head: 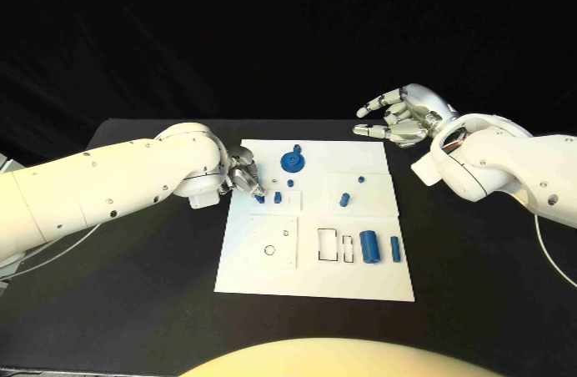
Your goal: Assemble the parts on the task board
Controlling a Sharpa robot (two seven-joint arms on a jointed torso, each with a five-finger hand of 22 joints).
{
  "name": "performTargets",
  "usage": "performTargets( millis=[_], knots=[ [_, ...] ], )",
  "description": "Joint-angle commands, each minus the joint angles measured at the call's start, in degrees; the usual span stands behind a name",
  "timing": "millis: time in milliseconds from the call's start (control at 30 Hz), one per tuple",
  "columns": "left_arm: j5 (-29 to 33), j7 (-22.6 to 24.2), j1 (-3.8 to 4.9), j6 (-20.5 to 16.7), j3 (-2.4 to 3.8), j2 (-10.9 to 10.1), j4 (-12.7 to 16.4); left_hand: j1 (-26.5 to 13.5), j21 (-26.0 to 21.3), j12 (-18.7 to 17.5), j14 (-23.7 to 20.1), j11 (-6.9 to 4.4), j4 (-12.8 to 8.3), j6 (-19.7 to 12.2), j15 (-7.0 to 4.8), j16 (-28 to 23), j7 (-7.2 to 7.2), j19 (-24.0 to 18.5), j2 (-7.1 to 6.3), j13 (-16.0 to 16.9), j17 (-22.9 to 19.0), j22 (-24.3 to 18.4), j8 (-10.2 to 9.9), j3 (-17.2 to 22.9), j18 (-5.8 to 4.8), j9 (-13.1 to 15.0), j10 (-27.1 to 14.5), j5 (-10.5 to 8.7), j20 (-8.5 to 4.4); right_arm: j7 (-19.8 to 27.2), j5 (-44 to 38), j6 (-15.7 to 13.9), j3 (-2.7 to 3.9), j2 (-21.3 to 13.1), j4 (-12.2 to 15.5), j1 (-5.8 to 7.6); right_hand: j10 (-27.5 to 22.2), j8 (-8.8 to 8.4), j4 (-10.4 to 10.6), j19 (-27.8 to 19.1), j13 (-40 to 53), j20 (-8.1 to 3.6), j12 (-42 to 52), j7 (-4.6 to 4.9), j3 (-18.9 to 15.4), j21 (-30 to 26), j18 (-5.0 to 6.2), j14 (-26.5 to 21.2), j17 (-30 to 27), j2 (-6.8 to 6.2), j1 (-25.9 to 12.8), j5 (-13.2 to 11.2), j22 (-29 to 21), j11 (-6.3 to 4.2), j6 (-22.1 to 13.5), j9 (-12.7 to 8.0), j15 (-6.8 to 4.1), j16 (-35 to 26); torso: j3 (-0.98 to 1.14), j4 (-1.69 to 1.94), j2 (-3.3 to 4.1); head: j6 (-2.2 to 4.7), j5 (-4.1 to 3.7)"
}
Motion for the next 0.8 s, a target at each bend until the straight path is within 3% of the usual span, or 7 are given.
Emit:
performTargets(
  millis=[33,800],
  knots=[
    [-1.12,-0.09,-0.10,1.01,0.01,0.19,0.16,-0.23,0.22,0.18,6.16,-0.04,-11.08,0.90,-0.42,0.20,-0.61,0.27,0.18,0.05,15.06,1.76,0.19,10.74,-0.72,0.07,0.56,0.38,-0.01,0.73,-0.43,0.83,0.01,0.01,0.05,-0.06,0.63,0.22,-0.04,-0.16,9.50,-0.14,-0.22,-0.06,-0.13,-0.32,0.41,4.71,9.99,0.16,-0.24,0.11,2.39,0.24,-0.39,0.09,0.16,-0.22,-0.01,0.00,0.03,-0.02,0.00],
    [-2.33,-0.25,-0.60,0.87,-0.04,0.63,0.12,-0.34,0.19,0.15,6.14,-0.06,-11.15,0.97,-0.44,0.16,-0.64,0.23,0.16,0.01,15.00,1.69,0.21,10.76,-0.70,0.13,0.60,0.61,-0.03,0.81,-0.42,0.82,0.01,-0.16,0.21,-0.08,0.63,0.22,-0.04,-0.16,9.50,-0.14,-0.22,-0.06,-0.13,-0.32,0.41,4.71,9.99,0.16,-0.24,0.11,2.39,0.24,-0.39,0.09,0.16,-0.22,0.00,-0.02,0.04,-0.37,-0.15]
  ],
)
